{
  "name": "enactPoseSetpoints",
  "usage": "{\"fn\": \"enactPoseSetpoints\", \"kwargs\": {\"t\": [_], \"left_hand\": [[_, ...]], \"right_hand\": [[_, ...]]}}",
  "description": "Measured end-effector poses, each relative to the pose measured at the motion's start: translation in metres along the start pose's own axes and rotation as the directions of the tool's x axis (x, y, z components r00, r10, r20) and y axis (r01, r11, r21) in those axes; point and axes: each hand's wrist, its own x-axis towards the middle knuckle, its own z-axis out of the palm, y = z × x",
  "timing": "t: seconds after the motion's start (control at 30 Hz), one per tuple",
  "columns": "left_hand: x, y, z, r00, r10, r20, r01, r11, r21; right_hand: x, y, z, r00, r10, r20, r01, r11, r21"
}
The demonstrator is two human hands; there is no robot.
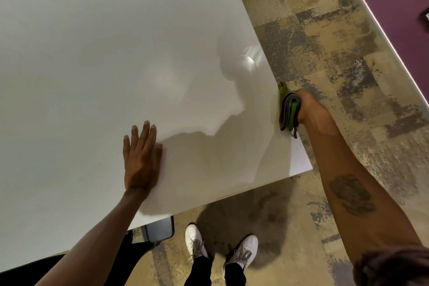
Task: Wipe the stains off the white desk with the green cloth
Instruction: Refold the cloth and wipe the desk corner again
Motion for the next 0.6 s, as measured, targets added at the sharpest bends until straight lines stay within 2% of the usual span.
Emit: {"fn": "enactPoseSetpoints", "kwargs": {"t": [0.1,0.23,0.3,0.33,0.4,0.47,0.53,0.6], "left_hand": [[-0.002,-0.004,0.004,1.000,0.003,0.005,-0.002,1.000,-0.028],[0.000,-0.006,0.004,1.000,0.030,-0.009,-0.030,0.999,-0.036],[-0.001,-0.006,0.004,0.999,0.031,-0.018,-0.032,0.999,-0.040],[-0.001,-0.007,0.004,0.999,0.030,-0.018,-0.030,0.999,-0.044],[-0.001,-0.008,0.004,0.999,0.027,-0.029,-0.028,0.998,-0.060],[-0.002,-0.011,0.006,0.999,0.029,-0.033,-0.031,0.997,-0.073],[-0.002,-0.013,0.007,0.999,0.020,-0.025,-0.021,0.998,-0.065],[-0.002,-0.014,0.007,1.000,0.006,-0.006,-0.006,0.998,-0.055]], "right_hand": [[-0.004,-0.013,0.014,0.999,-0.033,0.020,0.031,0.995,0.099],[-0.006,-0.031,0.038,0.980,-0.197,0.029,0.186,0.957,0.221],[-0.003,-0.037,0.055,0.948,-0.318,-0.031,0.317,0.922,0.224],[-0.001,-0.039,0.064,0.901,-0.424,-0.091,0.432,0.892,0.133],[-0.001,-0.040,0.082,0.742,-0.658,-0.127,0.644,0.753,-0.137],[-0.001,-0.036,0.102,0.615,-0.789,-0.016,0.749,0.590,-0.301],[0.001,-0.029,0.118,0.515,-0.842,0.158,0.806,0.414,-0.424],[0.001,-0.022,0.128,0.407,-0.877,0.255,0.863,0.278,-0.422]]}}
